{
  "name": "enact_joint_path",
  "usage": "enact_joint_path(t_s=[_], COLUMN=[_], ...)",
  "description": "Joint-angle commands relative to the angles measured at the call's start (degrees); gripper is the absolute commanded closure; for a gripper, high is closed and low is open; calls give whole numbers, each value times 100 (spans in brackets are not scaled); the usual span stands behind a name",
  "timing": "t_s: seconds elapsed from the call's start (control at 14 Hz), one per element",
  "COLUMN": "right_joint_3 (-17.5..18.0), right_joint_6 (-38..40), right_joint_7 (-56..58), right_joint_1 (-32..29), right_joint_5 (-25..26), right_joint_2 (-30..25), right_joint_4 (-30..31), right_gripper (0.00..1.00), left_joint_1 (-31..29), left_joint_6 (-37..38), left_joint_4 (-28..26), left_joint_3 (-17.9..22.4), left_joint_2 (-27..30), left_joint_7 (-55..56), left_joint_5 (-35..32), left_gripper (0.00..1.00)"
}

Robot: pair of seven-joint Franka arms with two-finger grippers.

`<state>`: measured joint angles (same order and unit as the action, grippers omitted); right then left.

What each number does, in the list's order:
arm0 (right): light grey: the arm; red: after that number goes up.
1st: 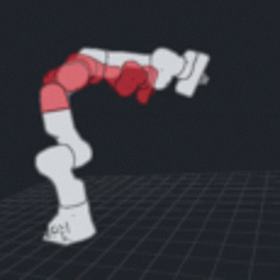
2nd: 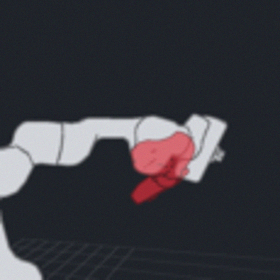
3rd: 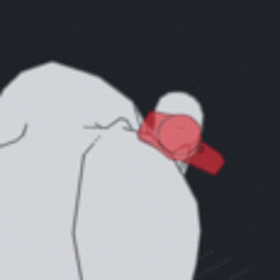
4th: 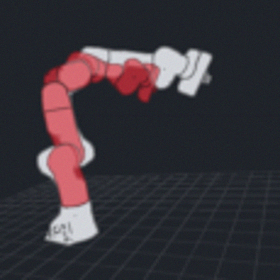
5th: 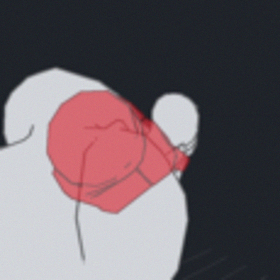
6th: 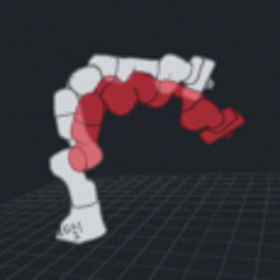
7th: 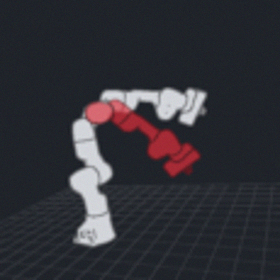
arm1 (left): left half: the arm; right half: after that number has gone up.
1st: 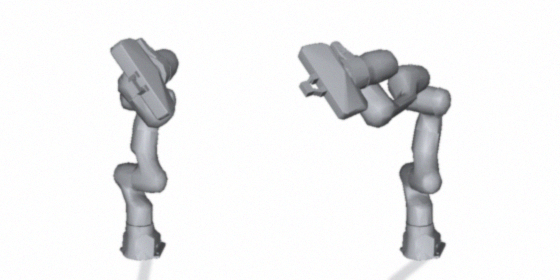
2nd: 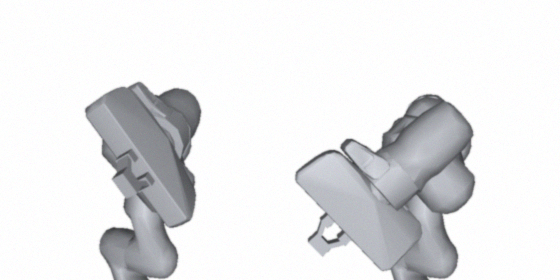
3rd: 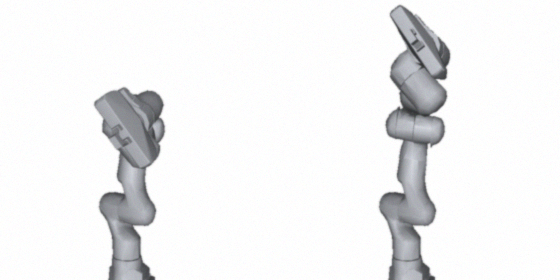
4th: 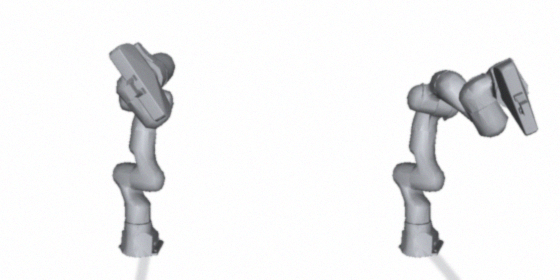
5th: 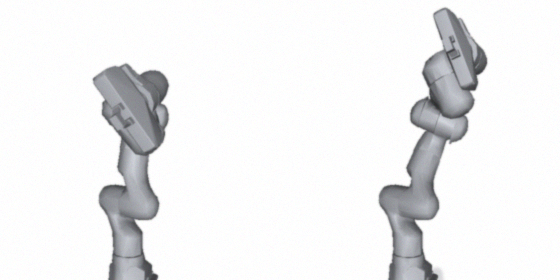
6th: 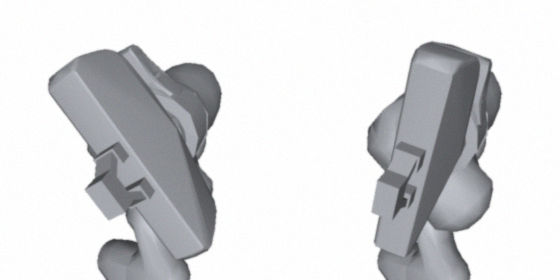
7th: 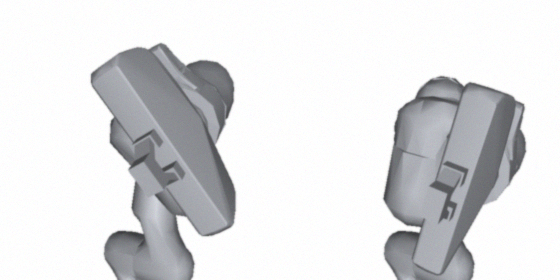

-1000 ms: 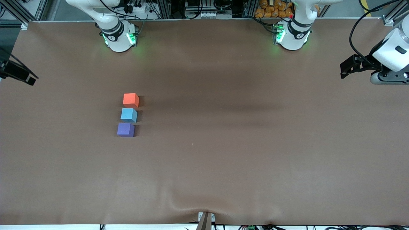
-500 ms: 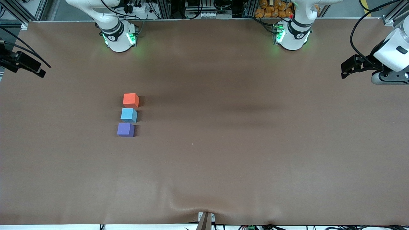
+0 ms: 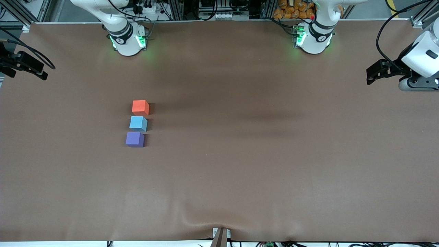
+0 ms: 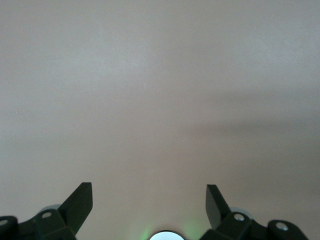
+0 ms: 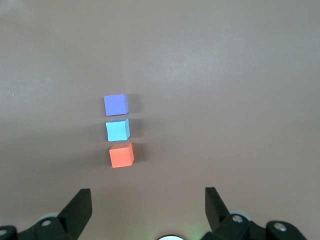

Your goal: Place blue block between orange and purple blocks

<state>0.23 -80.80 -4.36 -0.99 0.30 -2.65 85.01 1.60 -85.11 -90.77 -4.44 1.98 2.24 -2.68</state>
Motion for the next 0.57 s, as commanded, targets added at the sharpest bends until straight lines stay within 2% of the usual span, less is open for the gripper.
enact_joint_path(t_s=[0.0,0.5], right_joint_3=[12,12], right_joint_6=[64,11], right_joint_7=[137,225], right_joint_1=[46,73], right_joint_5=[102,31], right_joint_2=[-52,-52], right_joint_4=[-37,-11], right_gripper=[0,0], left_joint_1=[-11,-11], left_joint_6=[47,39], left_joint_4=[60,60], left_joint_3=[-5,-5], left_joint_2=[-4,-13], left_joint_7=[-30,-48], left_joint_5=[22,4], left_gripper=[0,0])
